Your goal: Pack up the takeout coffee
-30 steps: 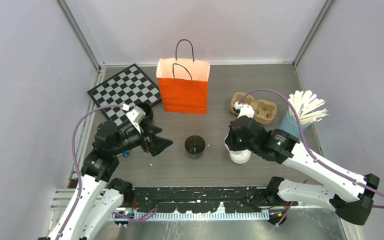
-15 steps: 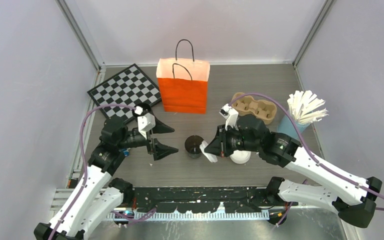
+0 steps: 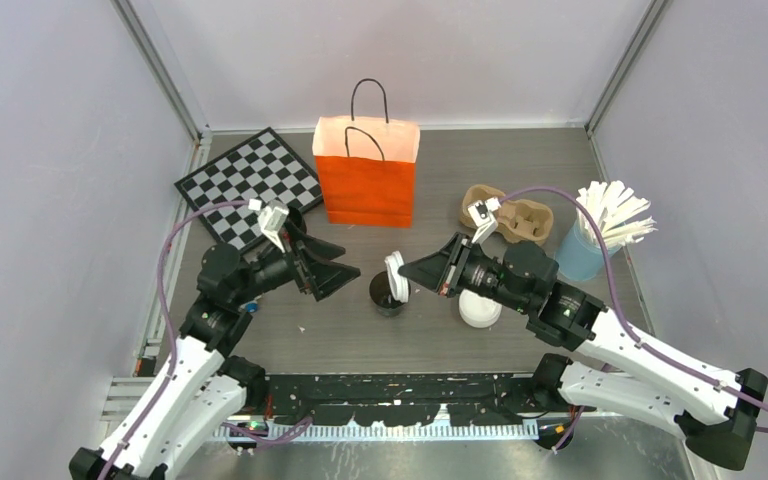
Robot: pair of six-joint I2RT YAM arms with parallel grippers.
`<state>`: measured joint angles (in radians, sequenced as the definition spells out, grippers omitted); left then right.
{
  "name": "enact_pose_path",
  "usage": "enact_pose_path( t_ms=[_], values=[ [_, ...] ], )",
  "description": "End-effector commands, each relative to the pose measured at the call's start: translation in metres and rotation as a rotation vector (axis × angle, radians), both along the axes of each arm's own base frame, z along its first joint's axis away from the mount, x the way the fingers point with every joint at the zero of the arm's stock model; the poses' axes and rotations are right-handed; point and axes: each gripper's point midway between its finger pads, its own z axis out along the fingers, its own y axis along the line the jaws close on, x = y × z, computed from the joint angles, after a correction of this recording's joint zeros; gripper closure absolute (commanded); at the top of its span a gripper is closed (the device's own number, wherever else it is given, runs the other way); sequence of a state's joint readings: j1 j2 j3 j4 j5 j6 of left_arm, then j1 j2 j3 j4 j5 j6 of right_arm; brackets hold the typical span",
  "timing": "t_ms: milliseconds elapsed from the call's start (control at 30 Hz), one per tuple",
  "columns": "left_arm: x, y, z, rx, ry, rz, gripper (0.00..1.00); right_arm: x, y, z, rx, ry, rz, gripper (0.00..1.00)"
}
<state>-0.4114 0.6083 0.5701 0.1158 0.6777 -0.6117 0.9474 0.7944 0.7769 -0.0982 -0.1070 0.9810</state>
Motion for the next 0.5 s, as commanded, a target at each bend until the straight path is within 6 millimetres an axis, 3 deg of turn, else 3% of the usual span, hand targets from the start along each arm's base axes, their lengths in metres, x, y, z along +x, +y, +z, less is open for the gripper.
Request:
enact_pose_path(
  t_ms=[0, 100, 200, 467],
  values=[
    [-0.015, -0.015, 0.02, -0.095, 0.173, -0.138, 0.03, 0.015, -0.005, 0.051, 0.218, -0.059, -0.101, 0.91],
    [-0.015, -0.018, 0.01, -0.052, 0.171, -0.171, 0.0, 0.023, -0.008, 0.062, 0.29, -0.071, -0.148, 0.91],
    [-0.009, -0.016, 0.002, 0.015, 0.176, -0.145, 0.0, 0.033, -0.008, 0.06, 0.29, -0.052, -0.193, 0.91],
    [-0.001, -0.016, 0.029, -0.002, -0.052, -0.123, 0.0, 0.051, -0.001, 0.043, 0.265, -0.011, -0.259, 0.91]
  ],
)
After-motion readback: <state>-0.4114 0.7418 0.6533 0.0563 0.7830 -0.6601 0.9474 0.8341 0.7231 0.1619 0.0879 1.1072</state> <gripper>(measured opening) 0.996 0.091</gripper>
